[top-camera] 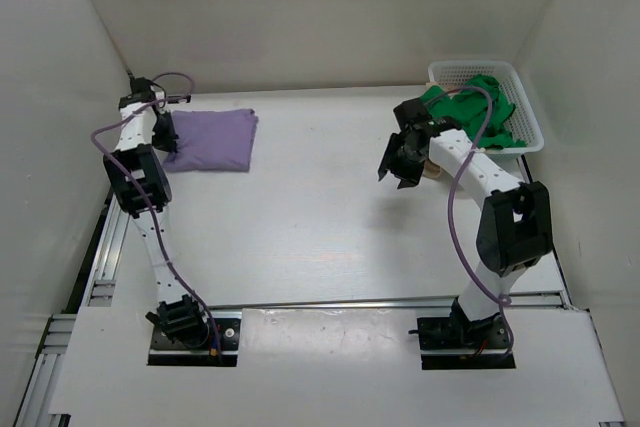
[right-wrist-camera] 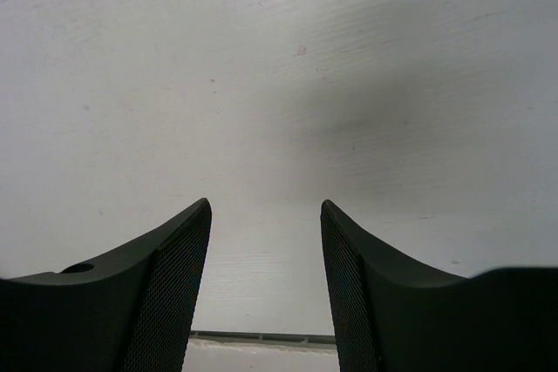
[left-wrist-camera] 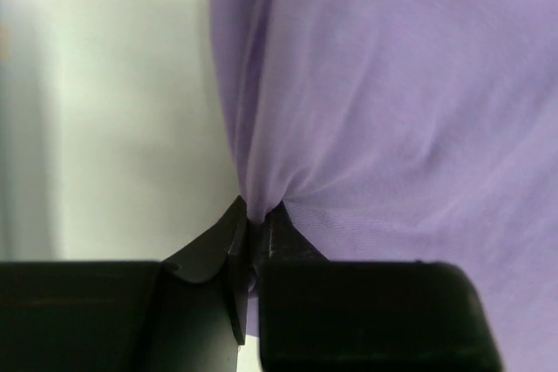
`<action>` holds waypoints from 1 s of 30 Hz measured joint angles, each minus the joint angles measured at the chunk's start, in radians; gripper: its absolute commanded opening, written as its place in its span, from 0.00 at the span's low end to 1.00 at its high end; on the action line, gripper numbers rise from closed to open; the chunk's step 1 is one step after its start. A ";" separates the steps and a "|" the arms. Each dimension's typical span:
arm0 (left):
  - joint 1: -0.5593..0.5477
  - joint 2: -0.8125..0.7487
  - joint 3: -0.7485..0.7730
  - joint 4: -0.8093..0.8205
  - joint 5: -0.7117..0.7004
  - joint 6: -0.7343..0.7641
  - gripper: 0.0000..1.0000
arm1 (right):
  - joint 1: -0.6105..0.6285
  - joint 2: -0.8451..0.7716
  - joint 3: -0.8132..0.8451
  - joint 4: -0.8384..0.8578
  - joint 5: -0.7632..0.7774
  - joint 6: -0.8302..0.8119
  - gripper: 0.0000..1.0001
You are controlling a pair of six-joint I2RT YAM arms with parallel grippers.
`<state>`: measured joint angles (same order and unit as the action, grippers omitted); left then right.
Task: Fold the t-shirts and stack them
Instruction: Put the neatly folded tshirt into the corner of the board with the left arm
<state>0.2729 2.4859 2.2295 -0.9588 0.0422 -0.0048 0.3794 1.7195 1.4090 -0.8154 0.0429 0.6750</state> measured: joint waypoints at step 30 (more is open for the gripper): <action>0.088 0.174 0.201 0.447 -0.265 0.008 0.61 | 0.000 0.137 0.289 -0.177 0.066 -0.036 0.61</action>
<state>0.3607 2.6598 2.4306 -0.5117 -0.2226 0.0036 0.3798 1.8568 1.6978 -0.9924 0.1089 0.6388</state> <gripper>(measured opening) 0.510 0.613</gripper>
